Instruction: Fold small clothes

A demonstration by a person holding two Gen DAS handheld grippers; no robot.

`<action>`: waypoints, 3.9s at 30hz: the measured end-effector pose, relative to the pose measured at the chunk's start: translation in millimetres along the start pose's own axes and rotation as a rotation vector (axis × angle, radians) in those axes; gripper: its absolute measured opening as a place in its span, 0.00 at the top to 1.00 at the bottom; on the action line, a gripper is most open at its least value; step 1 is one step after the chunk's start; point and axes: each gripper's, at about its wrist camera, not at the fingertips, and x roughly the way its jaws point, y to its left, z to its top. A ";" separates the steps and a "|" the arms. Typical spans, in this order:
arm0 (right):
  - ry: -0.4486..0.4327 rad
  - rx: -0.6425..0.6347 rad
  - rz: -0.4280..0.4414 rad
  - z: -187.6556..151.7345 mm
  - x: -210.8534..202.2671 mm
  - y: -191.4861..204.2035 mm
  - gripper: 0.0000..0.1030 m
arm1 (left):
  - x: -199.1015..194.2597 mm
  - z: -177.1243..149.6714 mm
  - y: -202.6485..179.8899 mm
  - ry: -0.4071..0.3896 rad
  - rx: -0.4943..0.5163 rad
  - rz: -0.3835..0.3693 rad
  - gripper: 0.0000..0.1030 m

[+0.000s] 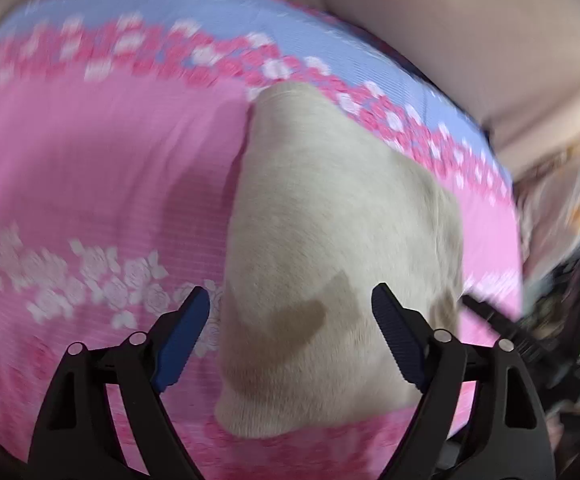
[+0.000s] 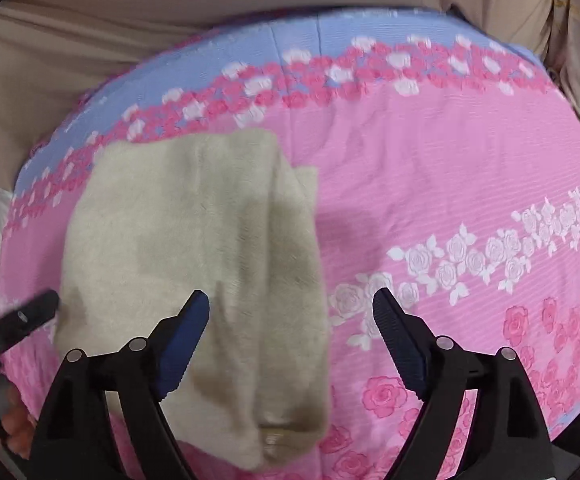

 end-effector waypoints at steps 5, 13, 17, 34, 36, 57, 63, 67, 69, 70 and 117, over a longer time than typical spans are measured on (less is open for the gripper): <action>0.129 0.105 0.238 -6.1 42.4 -15.5 0.20 | 44.5 6.7 29.4 0.137 -0.133 -0.093 0.17; 0.132 0.156 0.368 -1.7 60.1 -9.9 0.20 | 62.6 0.4 23.9 0.133 -0.160 -0.138 0.07; 0.117 0.150 0.348 2.3 53.2 -4.3 0.48 | 62.4 -3.0 -0.8 0.141 -0.086 -0.084 0.21; 0.010 0.106 0.207 -10.7 -16.6 -16.2 0.66 | 18.1 -14.1 -82.1 0.135 0.192 0.000 0.53; 0.043 0.130 0.202 -17.0 -0.7 -21.6 0.66 | 28.7 -17.5 -81.1 0.162 0.189 0.024 0.53; 0.002 0.147 0.236 -18.0 -18.4 -17.1 0.66 | 27.7 -19.1 -89.0 0.135 0.241 0.079 0.53; -0.135 0.108 0.228 0.1 -81.4 0.5 0.66 | -24.1 -4.2 -113.7 0.036 0.314 0.025 0.54; -0.243 0.075 0.234 14.6 -126.2 17.0 0.66 | -63.2 9.6 -122.9 -0.043 0.342 -0.025 0.54; -0.286 0.060 0.248 21.9 -145.2 26.6 0.66 | -83.2 18.3 -127.8 -0.094 0.360 -0.039 0.54; -0.307 0.047 0.255 25.4 -154.7 32.8 0.66 | -92.8 21.1 -127.3 -0.117 0.367 -0.042 0.54; -0.144 -0.105 0.249 35.5 -2.2 217.9 0.67 | -104.2 63.1 160.7 -0.306 0.042 0.191 0.45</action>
